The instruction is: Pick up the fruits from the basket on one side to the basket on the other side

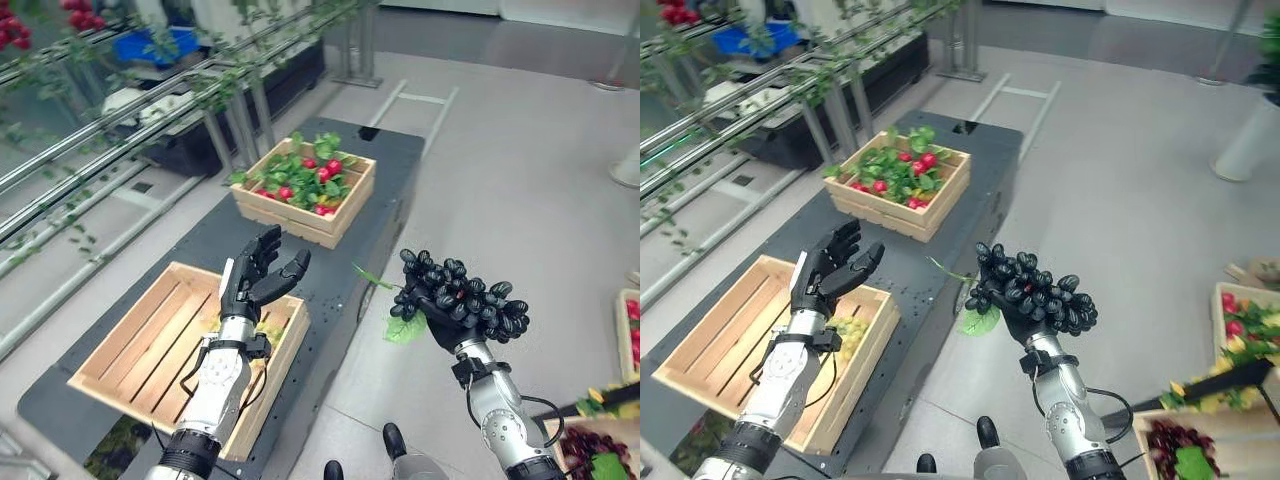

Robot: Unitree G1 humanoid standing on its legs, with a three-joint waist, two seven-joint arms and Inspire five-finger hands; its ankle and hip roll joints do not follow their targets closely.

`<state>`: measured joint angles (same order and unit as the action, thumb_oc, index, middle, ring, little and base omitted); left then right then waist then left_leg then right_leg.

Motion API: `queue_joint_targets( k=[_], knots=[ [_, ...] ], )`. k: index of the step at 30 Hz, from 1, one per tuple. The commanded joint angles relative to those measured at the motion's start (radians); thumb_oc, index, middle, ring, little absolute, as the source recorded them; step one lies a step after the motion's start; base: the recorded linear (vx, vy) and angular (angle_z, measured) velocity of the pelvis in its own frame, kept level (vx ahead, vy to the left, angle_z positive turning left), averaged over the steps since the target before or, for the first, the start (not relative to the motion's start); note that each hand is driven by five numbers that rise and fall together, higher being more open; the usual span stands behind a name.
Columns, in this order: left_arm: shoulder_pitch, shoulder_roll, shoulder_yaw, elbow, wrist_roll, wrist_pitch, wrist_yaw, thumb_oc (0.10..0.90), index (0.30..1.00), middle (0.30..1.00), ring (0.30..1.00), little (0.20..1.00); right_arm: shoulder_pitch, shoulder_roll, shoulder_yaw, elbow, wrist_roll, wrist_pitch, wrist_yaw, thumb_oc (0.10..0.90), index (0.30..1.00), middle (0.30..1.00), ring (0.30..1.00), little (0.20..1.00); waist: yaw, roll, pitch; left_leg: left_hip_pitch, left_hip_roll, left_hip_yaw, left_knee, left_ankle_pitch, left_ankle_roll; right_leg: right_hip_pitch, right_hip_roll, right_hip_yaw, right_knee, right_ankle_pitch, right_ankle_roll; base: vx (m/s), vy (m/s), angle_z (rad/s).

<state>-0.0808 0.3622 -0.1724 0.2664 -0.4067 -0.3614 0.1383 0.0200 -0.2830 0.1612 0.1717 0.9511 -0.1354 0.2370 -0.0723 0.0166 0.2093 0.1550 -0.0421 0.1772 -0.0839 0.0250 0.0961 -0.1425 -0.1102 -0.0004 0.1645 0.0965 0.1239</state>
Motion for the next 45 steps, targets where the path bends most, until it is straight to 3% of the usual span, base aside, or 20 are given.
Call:
queue_joint_targets(
  k=[1,2,3,5,6,7,8,10,15,19,21,22,23,24,29,33,40,45],
  knots=[
    [-0.073,0.036,0.054,-0.092,0.015,-0.099,0.017,0.8,0.9,0.9,0.9,0.9,-0.084,0.034,-0.016,-0.103,0.023,-0.073,0.098,0.4,0.3,0.3,0.3,0.3,0.02,-0.003,-0.051,-0.023,-0.028,-0.139,-0.002,-0.074,0.012,0.017,0.052,-0.022,0.197,-0.003,-0.038,-0.08,-0.042,-0.34],
    [-0.075,0.033,0.051,-0.089,0.021,-0.085,0.024,0.8,0.9,0.9,0.9,0.9,-0.085,0.036,-0.012,-0.1,0.023,-0.073,0.095,0.4,0.3,0.3,0.3,0.3,0.021,-0.005,-0.054,-0.027,-0.031,-0.143,-0.003,-0.072,0.013,0.018,0.057,-0.031,0.225,-0.028,-0.042,-0.07,-0.129,-0.34],
    [-0.072,0.027,0.046,-0.066,0.04,-0.051,0.055,0.8,0.9,0.9,0.9,0.9,-0.091,0.038,0.008,-0.092,0.033,-0.061,0.088,0.4,0.3,0.3,0.3,0.3,0.03,-0.016,-0.064,-0.031,-0.031,-0.138,-0.003,-0.066,0.011,0.057,0.071,-0.077,0.24,-0.095,-0.05,-0.06,-0.212,-0.38],
    [-0.064,0.029,0.042,-0.052,0.028,-0.023,0.065,0.8,0.9,0.9,0.9,0.9,-0.088,0.044,0.023,-0.084,0.039,-0.046,0.088,0.4,0.3,0.3,0.3,0.3,0.043,-0.028,-0.079,-0.04,-0.027,-0.119,0.001,-0.057,0.001,0.12,0.077,-0.111,0.147,-0.12,-0.064,-0.02,-0.223,-0.23],
    [-0.054,0.029,0.042,-0.047,0.022,-0.012,0.067,0.8,0.9,0.9,0.9,0.9,-0.082,0.054,0.03,-0.075,0.033,-0.033,0.09,0.4,0.3,0.3,0.3,0.3,0.055,-0.037,-0.085,-0.043,-0.021,-0.105,0.007,-0.055,-0.013,0.193,0.073,-0.138,-0.009,-0.131,-0.08,0.0,-0.187,-0.49],
    [-0.051,0.024,0.04,-0.042,0.019,-0.012,0.07,0.8,0.9,0.9,0.9,0.9,-0.079,0.06,0.035,-0.067,0.028,-0.032,0.09,0.4,0.3,0.3,0.3,0.3,0.061,-0.037,-0.093,-0.047,-0.015,-0.096,0.001,-0.05,-0.021,0.219,0.072,-0.141,-0.083,-0.127,-0.083,-0.04,-0.275,-0.59],
    [-0.053,0.009,0.029,-0.029,-0.006,-0.003,0.073,0.8,0.9,0.9,0.9,0.9,-0.079,0.067,0.049,-0.05,0.018,-0.029,0.076,0.4,0.3,0.3,0.3,0.3,0.057,-0.038,-0.103,-0.058,-0.006,-0.083,-0.003,-0.042,-0.036,0.241,0.091,-0.089,-0.18,-0.113,-0.087,-0.08,-0.215,-0.59],
    [-0.073,-0.01,0.001,-0.025,-0.04,0.005,0.092,0.8,0.9,0.9,0.9,0.9,-0.089,0.07,0.07,-0.038,0.013,-0.031,0.069,0.4,0.3,0.3,0.3,0.3,0.05,-0.04,-0.112,-0.08,0.002,-0.074,-0.003,-0.035,-0.047,0.245,0.101,-0.068,-0.252,-0.085,-0.097,-0.1,-0.186,-0.42],
    [-0.072,-0.053,-0.025,-0.003,-0.077,0.017,0.126,0.8,0.9,0.9,0.9,0.9,-0.065,0.078,0.074,-0.037,0.009,-0.018,0.005,0.4,0.3,0.3,0.3,0.3,0.032,-0.044,-0.127,-0.096,0.013,-0.065,-0.003,-0.03,-0.058,0.247,0.119,-0.058,-0.252,-0.092,-0.116,-0.04,-0.149,-0.26],
    [-0.021,-0.082,-0.018,0.001,-0.109,0.012,0.109,0.8,0.9,0.9,0.9,0.9,0.013,0.086,0.056,-0.032,0.002,-0.016,0.014,0.4,0.3,0.3,0.3,0.3,0.004,-0.051,-0.135,-0.098,0.002,-0.066,0.061,-0.055,-0.062,0.236,0.131,-0.006,-0.252,-0.082,-0.129,-0.05,-0.061,-0.06],
    [0.008,-0.088,-0.017,0.014,-0.122,0.007,0.103,0.8,0.9,0.9,0.9,0.9,0.03,0.077,0.044,-0.006,0.0,-0.005,0.022,0.4,0.3,0.3,0.3,0.3,0.005,-0.065,-0.122,-0.14,-0.016,-0.136,0.19,-0.094,-0.065,0.243,0.124,0.034,-0.252,-0.06,-0.132,-0.05,0.011,-0.04],
    [0.029,-0.09,-0.014,0.017,-0.11,0.006,0.111,0.8,0.9,0.9,0.9,0.9,0.028,0.076,0.042,0.014,0.004,0.001,0.024,0.4,0.3,0.3,0.3,0.3,0.017,-0.066,-0.114,-0.148,-0.037,-0.217,0.216,-0.106,-0.055,0.241,0.125,0.065,-0.243,-0.052,-0.133,-0.03,0.068,-0.11],
    [0.051,-0.087,-0.012,0.013,-0.086,0.006,0.116,0.8,0.9,0.9,0.9,0.9,0.023,0.074,0.045,0.027,0.006,0.003,0.021,0.4,0.3,0.3,0.3,0.3,0.03,-0.06,-0.108,-0.136,-0.051,-0.295,0.178,-0.093,-0.045,0.232,0.134,0.097,-0.224,-0.055,-0.134,-0.02,0.101,-0.5],
    [0.062,-0.082,-0.011,0.008,-0.074,0.008,0.109,0.8,0.9,0.9,0.9,0.9,0.019,0.077,0.046,0.035,0.006,-0.002,0.02,0.4,0.3,0.3,0.3,0.3,0.034,-0.053,-0.11,-0.123,-0.051,-0.314,0.14,-0.079,-0.041,0.226,0.14,0.108,-0.219,-0.06,-0.134,-0.02,0.152,-0.97],
    [0.051,-0.04,-0.085,0.089,0.063,0.082,0.041,0.8,0.9,0.9,0.9,0.9,0.027,0.101,0.032,0.086,0.082,-0.053,-0.029,0.4,0.3,0.3,0.3,0.3,0.018,-0.024,-0.121,-0.067,-0.041,-0.3,0.015,-0.039,-0.028,0.216,0.134,0.097,-0.215,-0.061,-0.113,0.0,0.176,-0.84],
    [0.038,-0.035,-0.132,0.191,0.054,0.103,0.074,0.8,0.9,0.9,0.9,0.9,0.05,0.117,0.021,0.12,0.08,-0.029,-0.064,0.4,0.3,0.3,0.3,0.3,-0.024,-0.004,-0.125,-0.053,-0.036,-0.247,-0.003,-0.05,-0.014,0.191,0.134,0.133,-0.201,-0.059,-0.095,0.08,0.214,-0.59],
    [0.05,-0.086,-0.176,0.262,0.033,0.073,0.077,0.8,0.9,0.9,0.9,0.9,0.067,0.136,0.011,0.167,0.088,-0.066,-0.095,0.4,0.3,0.3,0.3,0.3,-0.045,-0.021,-0.111,-0.057,-0.031,-0.172,-0.003,-0.073,0.004,0.16,0.129,0.162,-0.205,-0.034,-0.077,0.04,0.114,-0.28],
    [0.039,-0.099,-0.212,0.271,0.045,0.099,0.085,0.8,0.9,0.9,0.9,0.9,0.066,0.14,0.008,0.166,0.106,-0.097,-0.117,0.4,0.3,0.3,0.3,0.3,-0.056,-0.038,-0.076,-0.078,-0.027,-0.131,-0.003,-0.08,0.011,0.104,0.118,0.172,-0.18,-0.01,-0.05,-0.02,0.084,-0.23]
  ],
)
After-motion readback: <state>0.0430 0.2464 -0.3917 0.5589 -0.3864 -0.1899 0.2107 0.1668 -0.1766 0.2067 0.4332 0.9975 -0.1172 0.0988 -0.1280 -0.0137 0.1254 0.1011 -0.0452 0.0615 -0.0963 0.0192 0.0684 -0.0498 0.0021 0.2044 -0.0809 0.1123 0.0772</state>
